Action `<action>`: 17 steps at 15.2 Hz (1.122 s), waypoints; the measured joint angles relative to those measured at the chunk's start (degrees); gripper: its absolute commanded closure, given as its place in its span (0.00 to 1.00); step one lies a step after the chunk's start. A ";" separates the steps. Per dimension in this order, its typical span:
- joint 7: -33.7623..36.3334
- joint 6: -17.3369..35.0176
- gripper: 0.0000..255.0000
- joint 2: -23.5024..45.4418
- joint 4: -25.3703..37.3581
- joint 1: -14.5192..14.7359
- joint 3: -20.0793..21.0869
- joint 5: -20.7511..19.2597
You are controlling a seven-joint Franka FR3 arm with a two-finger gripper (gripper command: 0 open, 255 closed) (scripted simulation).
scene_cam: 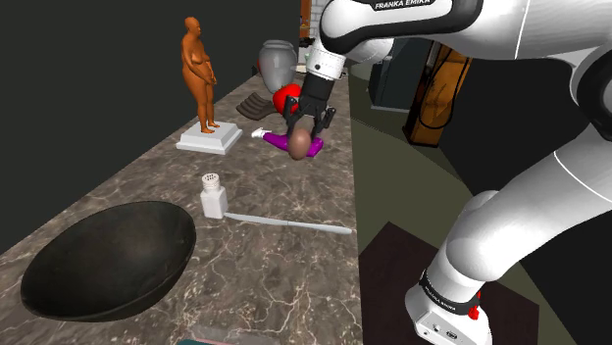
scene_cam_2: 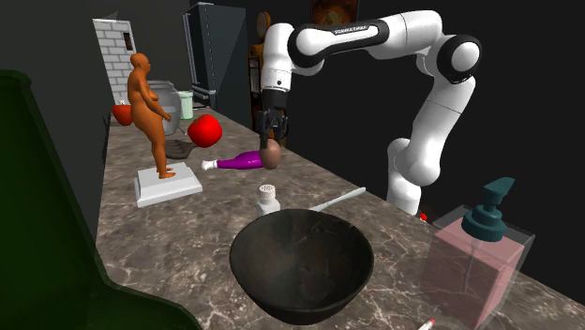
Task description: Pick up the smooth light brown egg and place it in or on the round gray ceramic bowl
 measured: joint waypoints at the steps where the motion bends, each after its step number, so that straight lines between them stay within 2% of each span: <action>1: 0.16 -0.71 1.00 -0.05 0.68 -0.02 -0.05 -0.07; 17: 3.18 -12.80 1.00 1.59 14.75 -0.18 -0.63 -0.97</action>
